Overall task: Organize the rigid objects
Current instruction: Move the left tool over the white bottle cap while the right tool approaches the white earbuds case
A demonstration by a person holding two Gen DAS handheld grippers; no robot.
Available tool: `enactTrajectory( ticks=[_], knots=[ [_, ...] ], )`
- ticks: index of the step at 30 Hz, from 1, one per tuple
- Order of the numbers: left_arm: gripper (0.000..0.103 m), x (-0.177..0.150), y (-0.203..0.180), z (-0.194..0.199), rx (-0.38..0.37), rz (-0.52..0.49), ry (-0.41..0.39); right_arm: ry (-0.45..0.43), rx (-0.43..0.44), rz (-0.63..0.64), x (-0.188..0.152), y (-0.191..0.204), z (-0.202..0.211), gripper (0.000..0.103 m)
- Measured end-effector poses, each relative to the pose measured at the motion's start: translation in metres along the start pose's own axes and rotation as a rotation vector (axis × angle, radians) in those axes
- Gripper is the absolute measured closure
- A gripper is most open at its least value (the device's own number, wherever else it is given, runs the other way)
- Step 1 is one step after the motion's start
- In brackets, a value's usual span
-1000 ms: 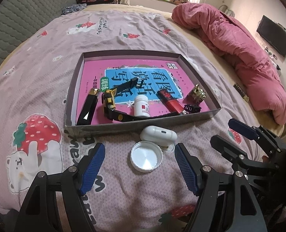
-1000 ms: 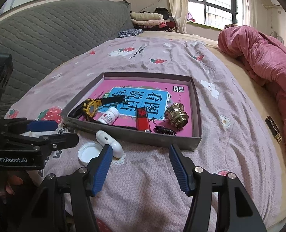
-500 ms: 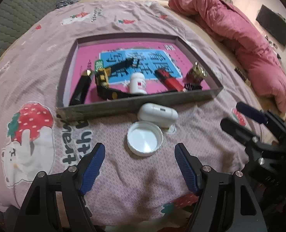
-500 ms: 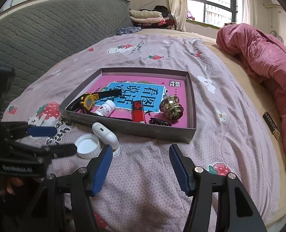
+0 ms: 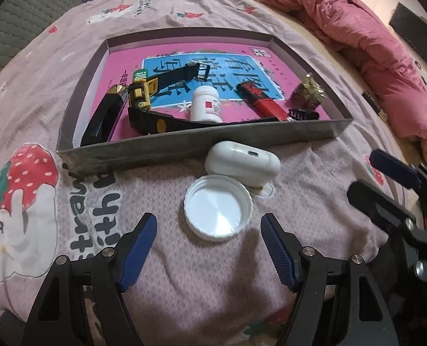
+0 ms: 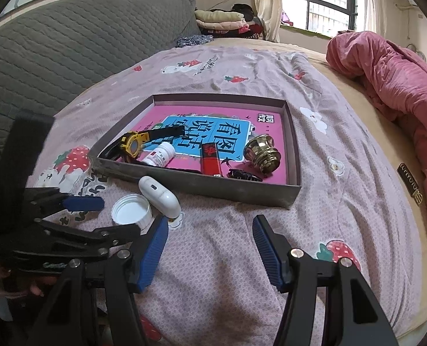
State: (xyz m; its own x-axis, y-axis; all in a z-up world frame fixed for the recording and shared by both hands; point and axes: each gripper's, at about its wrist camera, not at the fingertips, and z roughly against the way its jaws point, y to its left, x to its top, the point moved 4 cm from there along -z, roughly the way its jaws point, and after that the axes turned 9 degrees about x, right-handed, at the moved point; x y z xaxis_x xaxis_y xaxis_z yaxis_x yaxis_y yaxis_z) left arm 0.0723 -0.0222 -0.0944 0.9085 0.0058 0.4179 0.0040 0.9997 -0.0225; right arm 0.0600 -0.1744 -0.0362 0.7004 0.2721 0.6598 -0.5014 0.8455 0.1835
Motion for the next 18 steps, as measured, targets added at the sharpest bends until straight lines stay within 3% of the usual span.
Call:
enactTrajectory(
  ticks=[18],
  knots=[
    [0.027, 0.01, 0.0, -0.02, -0.001, -0.015, -0.003, 0.102, 0.021, 0.093, 0.002, 0.005, -0.041, 0.043]
  ],
)
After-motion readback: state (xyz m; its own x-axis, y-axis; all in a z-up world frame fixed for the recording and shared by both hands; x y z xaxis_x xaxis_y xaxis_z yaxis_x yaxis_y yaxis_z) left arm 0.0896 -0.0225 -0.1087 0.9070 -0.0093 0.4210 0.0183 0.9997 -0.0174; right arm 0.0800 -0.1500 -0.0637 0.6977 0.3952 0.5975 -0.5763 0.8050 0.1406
